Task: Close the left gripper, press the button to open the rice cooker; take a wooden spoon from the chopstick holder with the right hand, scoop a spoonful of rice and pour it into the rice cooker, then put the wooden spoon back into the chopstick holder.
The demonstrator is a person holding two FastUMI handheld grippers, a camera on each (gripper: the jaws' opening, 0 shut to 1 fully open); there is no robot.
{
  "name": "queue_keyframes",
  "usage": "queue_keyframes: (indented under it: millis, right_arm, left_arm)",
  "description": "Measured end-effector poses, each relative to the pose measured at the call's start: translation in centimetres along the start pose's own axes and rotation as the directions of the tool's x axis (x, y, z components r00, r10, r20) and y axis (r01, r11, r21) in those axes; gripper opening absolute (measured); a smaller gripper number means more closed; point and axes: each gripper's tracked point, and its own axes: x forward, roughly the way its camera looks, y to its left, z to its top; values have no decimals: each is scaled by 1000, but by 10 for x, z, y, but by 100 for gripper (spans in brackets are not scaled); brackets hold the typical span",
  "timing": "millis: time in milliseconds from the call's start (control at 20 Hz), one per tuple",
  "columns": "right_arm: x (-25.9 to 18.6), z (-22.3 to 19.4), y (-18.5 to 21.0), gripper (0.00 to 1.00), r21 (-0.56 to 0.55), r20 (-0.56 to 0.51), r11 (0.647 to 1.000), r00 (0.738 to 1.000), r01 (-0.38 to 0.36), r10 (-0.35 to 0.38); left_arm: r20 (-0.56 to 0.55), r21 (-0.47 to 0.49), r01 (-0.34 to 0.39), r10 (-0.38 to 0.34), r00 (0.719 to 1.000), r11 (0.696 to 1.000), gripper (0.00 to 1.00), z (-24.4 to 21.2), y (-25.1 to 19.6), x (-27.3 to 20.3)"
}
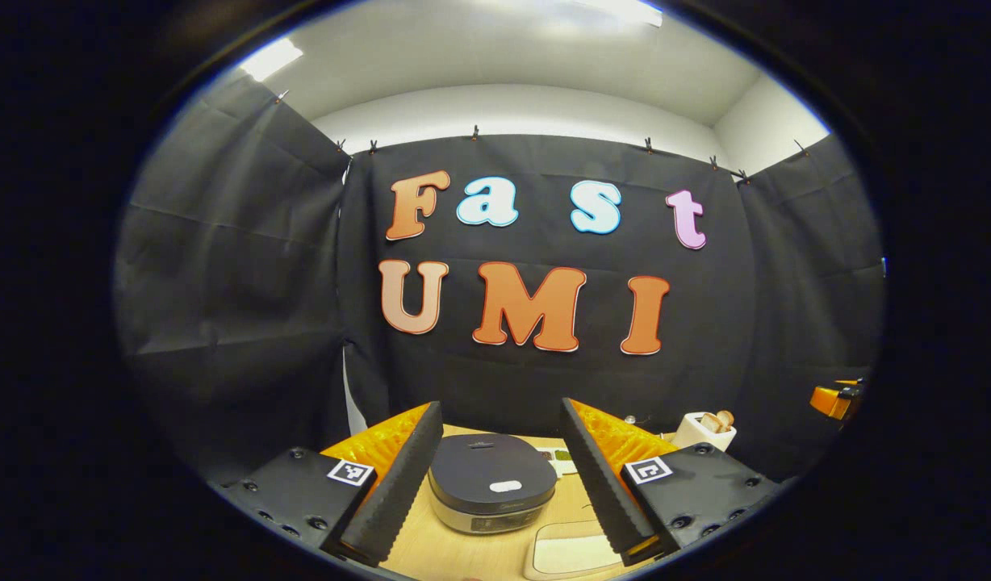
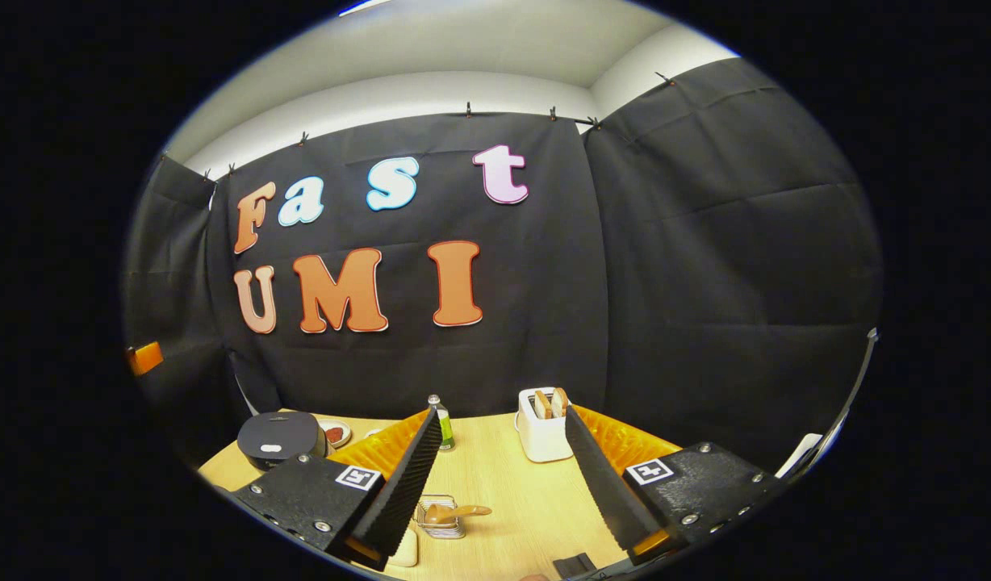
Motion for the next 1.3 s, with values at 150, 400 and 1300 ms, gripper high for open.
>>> queue_keyframes:
  millis: [150,400,1300]
  right_arm:
    - [5,3,4,100,6,8,1000,1000,-12,12]
    - [2,1,12,95,2,14,1000,1000,6,-6]
    - [3,-3,38,100,3,-11,1000,1000,9,-9]
  left_arm:
    - [15,25,3,-3,1000,1000,100,10,-2,3]
    - [22,36,38,-39,999,999,100,16,-1,14]
    - [-70,32,129,-126,990,991,4,-12,0,59]
